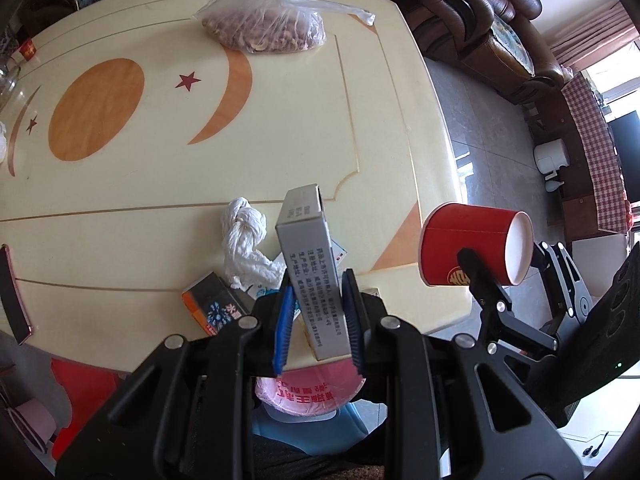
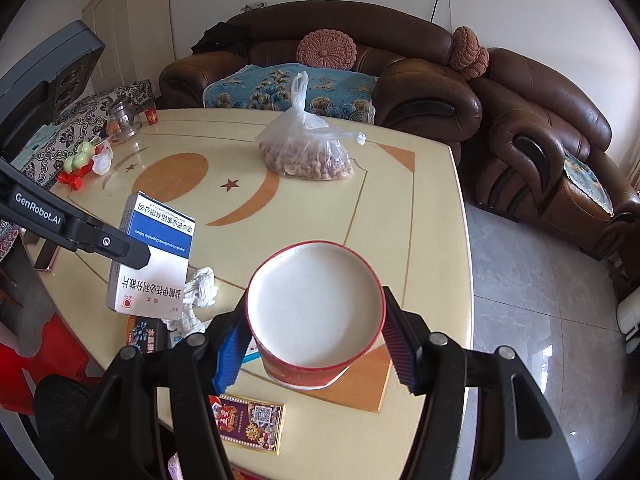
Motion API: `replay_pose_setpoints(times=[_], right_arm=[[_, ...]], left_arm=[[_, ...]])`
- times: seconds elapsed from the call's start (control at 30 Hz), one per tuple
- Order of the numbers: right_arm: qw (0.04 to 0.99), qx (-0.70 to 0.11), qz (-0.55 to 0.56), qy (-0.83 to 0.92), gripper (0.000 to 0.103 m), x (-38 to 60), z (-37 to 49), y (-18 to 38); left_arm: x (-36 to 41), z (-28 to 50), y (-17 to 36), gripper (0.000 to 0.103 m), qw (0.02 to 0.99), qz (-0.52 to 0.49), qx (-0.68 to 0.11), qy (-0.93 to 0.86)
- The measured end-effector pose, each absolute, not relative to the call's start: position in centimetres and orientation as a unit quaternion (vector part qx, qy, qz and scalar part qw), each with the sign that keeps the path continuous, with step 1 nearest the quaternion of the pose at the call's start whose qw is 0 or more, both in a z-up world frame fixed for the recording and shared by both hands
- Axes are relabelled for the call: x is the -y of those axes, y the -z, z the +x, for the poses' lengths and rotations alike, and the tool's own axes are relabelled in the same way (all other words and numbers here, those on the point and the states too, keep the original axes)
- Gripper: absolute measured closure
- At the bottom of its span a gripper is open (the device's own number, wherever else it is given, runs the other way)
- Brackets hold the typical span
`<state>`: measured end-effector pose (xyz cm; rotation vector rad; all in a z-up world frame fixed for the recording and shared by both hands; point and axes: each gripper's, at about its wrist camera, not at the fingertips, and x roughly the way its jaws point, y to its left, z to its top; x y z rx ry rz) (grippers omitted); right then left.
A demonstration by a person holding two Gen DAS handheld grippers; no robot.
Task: Collect trash
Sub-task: 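Carry the medicine box and red cup over the pink trash bin with both tools, then open the right tool to drop the red cup while the left tool drops the medicine box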
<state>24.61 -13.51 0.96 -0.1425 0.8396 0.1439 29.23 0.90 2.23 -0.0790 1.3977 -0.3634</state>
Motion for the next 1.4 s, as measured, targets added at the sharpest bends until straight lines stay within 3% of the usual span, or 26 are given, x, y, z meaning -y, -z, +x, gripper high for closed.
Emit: replay_pose_setpoints(times=[0.33,0.73,0.87,0.93,1.07,1.27,1.4], right_arm=[[0.916,-0.385,-0.085,-0.07,0.044,12.1,18.0,-4.7],[0.917,-0.374,-0.109,-0.085,0.044,9.2,10.5,-4.9],[0.919,-0.37,-0.105,-0.088,0.044,8.7,8.5,-4.3],[0.918,-0.372,-0.105,-0.084,0.044,8.6,7.3,-3.5],[0.907,-0.396,-0.1,-0.1,0.044,8.5,4.8,0.2],[0.864,-0.489,-0.059,-0.104,0.044,9.3,4.1,11.7],[0.844,-0.528,-0.042,-0.086,0.044,10.4,4.8,17.3]], left_arm=[[-2.3,21.4,-5.4,0.079,0.784,-0.01,-0.598,0.166],[-3.9,12.4,-6.5,0.079,0.824,0.02,-0.541,0.167],[-4.1,10.6,-5.2,0.095,0.82,0.017,-0.546,0.173],[-3.9,9.8,-3.8,0.097,0.812,0.013,-0.555,0.18],[-3.4,6.9,0.5,0.097,0.791,0.022,-0.568,0.225],[-4.1,6.5,8.1,0.097,0.759,-0.002,-0.61,0.228],[-3.7,6.4,10.4,0.097,0.758,0.019,-0.612,0.222]])
